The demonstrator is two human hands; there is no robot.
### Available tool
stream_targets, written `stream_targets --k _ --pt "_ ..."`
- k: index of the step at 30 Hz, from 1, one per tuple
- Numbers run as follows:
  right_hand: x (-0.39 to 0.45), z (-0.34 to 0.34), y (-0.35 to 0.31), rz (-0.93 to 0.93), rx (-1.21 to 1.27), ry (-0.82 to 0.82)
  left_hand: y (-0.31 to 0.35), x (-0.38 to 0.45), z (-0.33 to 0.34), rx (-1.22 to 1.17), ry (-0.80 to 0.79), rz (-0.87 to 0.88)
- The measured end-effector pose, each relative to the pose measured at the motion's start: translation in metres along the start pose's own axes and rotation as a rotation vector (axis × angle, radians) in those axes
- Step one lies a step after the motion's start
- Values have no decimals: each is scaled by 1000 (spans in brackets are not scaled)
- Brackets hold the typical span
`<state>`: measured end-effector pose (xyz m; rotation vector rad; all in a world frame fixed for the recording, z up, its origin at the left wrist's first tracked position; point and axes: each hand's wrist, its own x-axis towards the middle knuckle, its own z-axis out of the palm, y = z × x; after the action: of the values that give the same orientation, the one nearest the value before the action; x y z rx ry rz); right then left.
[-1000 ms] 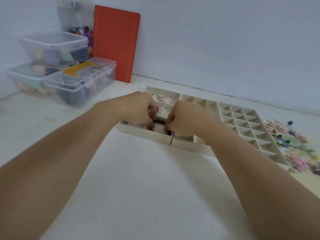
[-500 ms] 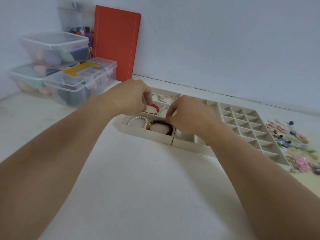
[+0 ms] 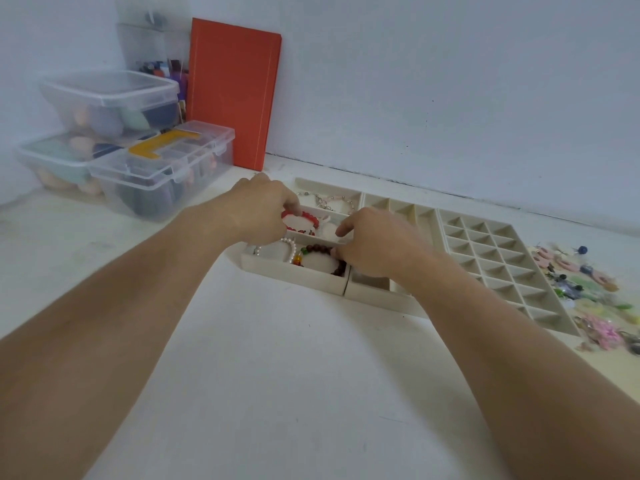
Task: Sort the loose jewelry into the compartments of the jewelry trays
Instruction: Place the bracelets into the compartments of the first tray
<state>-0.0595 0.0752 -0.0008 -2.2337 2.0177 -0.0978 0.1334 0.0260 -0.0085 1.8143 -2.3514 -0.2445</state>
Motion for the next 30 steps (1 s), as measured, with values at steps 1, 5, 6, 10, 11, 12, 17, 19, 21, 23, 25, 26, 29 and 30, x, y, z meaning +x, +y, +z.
stream_targets --k 1,5,6,10,11,12,17,19,21,23,25,26,29,30 --pt "0 0 0 5 -14 -8 1 1 1 10 -8 9" --pt "1 2 1 12 -49 -11 0 1 3 80 -36 -19" --pt "2 2 1 8 -61 -14 -1 1 3 83 -47 -33" --pt "3 2 1 5 -46 -68 -1 2 2 101 -41 -24" --pt "3 1 2 8 -28 -73 1 2 3 99 -33 -4" --pt "4 -2 3 11 -8 -62 3 3 3 83 -23 30" --pt "6 -15 14 22 88 34 19 0 8 -42 -108 168" --pt "6 -15 15 18 90 15 23 -2 13 56 -181 192" --pt "7 -11 15 7 55 -15 24 -5 14 120 -207 193" --pt "8 -8 13 -8 4 -34 25 -6 12 131 -197 174" --pt "9 -5 12 -8 -32 -40 25 -6 11 100 -178 137" --pt "10 -4 12 -4 -48 -39 26 -5 11 78 -174 126" --pt "12 -1 12 11 -62 -29 26 -4 11 42 -174 131" --pt "13 -1 12 14 -67 -24 26 -4 12 42 -173 135"
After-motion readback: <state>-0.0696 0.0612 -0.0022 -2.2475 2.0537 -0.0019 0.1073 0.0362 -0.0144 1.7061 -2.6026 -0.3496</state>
